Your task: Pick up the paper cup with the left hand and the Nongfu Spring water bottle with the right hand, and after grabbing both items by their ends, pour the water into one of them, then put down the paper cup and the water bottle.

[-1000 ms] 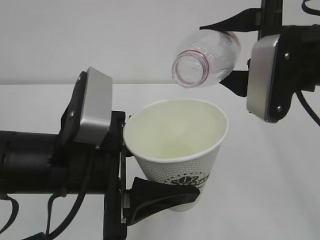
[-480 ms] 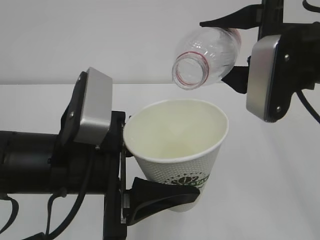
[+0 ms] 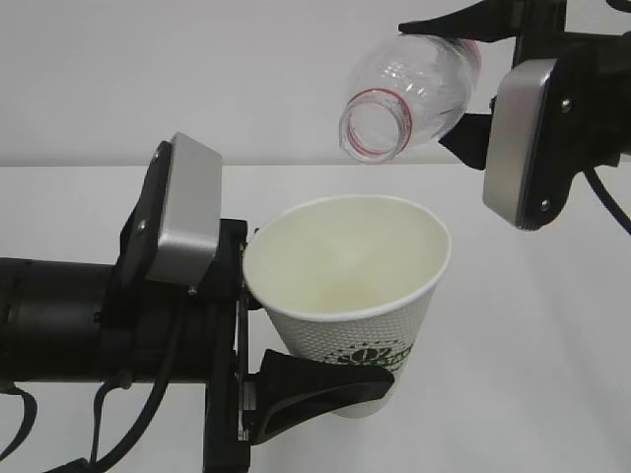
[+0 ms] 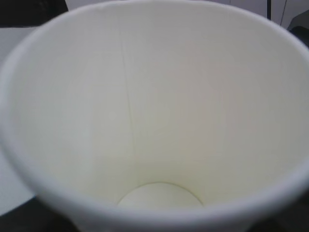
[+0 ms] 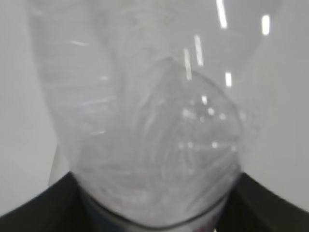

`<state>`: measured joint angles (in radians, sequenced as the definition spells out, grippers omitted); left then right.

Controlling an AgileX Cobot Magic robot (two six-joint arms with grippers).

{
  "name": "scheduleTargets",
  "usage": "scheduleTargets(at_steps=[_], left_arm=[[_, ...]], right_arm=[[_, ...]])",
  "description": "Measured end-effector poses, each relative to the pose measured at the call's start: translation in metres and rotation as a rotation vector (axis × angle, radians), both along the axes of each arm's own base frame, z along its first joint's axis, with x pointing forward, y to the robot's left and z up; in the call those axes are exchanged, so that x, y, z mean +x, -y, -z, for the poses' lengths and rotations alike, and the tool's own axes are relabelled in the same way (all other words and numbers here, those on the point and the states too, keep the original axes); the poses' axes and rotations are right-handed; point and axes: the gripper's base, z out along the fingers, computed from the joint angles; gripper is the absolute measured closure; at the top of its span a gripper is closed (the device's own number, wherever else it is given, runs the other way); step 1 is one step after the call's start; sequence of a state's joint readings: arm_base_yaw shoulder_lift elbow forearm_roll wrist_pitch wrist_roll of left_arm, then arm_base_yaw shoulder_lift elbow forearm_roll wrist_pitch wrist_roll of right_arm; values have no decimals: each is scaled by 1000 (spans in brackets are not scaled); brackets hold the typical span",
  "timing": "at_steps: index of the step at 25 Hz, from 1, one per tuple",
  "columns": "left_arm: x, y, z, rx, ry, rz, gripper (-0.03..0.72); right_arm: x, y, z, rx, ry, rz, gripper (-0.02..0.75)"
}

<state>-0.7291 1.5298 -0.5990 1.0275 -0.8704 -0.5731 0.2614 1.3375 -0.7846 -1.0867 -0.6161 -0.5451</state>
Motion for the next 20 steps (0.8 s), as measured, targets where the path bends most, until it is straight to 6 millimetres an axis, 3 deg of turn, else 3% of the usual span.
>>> scheduleTargets(at_steps=[20], left_arm=[[0,0,0,1,1,1,169]], right_arm=[[0,0,-3,-24,68,-7,267]])
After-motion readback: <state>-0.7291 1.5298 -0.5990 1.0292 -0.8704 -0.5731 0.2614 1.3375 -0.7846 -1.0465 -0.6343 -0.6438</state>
